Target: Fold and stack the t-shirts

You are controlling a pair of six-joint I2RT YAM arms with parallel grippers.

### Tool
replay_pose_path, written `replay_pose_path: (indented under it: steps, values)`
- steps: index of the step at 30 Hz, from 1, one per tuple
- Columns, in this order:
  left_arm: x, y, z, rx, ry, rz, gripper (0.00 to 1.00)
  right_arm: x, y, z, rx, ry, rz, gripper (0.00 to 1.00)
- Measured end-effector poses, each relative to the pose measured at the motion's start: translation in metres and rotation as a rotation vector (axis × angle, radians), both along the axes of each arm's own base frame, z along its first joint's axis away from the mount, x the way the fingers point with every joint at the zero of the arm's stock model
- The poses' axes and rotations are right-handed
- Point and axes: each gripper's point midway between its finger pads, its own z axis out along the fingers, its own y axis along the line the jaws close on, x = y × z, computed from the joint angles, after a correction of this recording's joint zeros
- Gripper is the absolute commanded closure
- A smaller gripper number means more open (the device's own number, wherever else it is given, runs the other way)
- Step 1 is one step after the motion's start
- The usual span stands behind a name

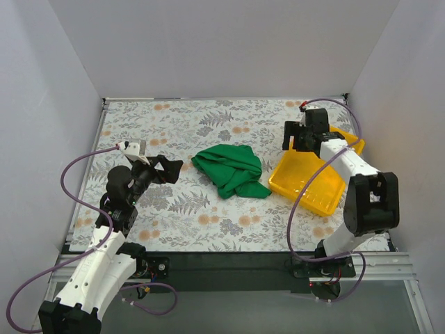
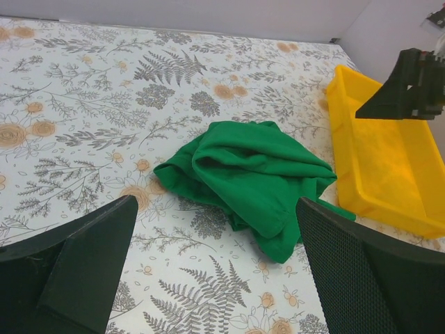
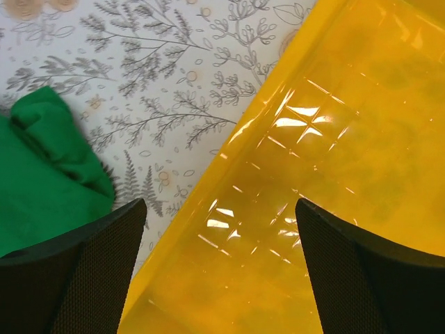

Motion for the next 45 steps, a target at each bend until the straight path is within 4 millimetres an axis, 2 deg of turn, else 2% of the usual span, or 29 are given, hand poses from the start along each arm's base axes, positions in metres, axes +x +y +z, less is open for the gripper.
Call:
replay_pose_path:
  steps: [3, 5, 6, 10, 11, 14, 23, 28, 35, 45]
  values:
    - [0.0, 0.0, 0.0, 0.0, 0.0, 0.0, 0.02, 0.012, -0.006, -0.021, -0.015, 0.051, -0.065, 0.18]
    - [0.0, 0.0, 0.0, 0.0, 0.001, 0.0, 0.02, 0.017, -0.007, -0.032, -0.02, 0.077, -0.088, 0.29]
    - [0.0, 0.0, 0.0, 0.0, 0.001, 0.0, 0.02, 0.02, -0.006, -0.038, -0.021, 0.091, -0.091, 0.32]
    - [0.0, 0.0, 0.0, 0.0, 0.001, 0.0, 0.02, 0.029, -0.002, -0.056, -0.021, 0.136, -0.085, 0.41]
    - [0.0, 0.0, 0.0, 0.0, 0.001, 0.0, 0.02, 0.03, 0.0, -0.06, -0.021, 0.145, -0.081, 0.47]
    - [0.0, 0.0, -0.001, 0.0, 0.002, 0.0, 0.02, 0.031, 0.005, -0.068, -0.024, 0.163, -0.069, 0.56]
    - [0.001, 0.0, -0.002, 0.002, 0.005, 0.001, 0.02, 0.028, 0.003, -0.069, -0.064, 0.16, -0.072, 0.86]
    - [0.001, 0.0, -0.002, 0.002, 0.005, 0.001, 0.02, 0.025, -0.001, -0.056, -0.114, 0.129, 0.005, 0.99]
    - [0.001, 0.0, -0.002, 0.002, 0.005, 0.001, 0.02, 0.03, -0.012, -0.054, -0.24, 0.124, 0.093, 0.99]
    - [0.001, 0.0, -0.002, 0.003, 0.005, 0.0, 0.02, 0.104, -0.032, -0.052, -0.363, 0.072, 0.064, 0.99]
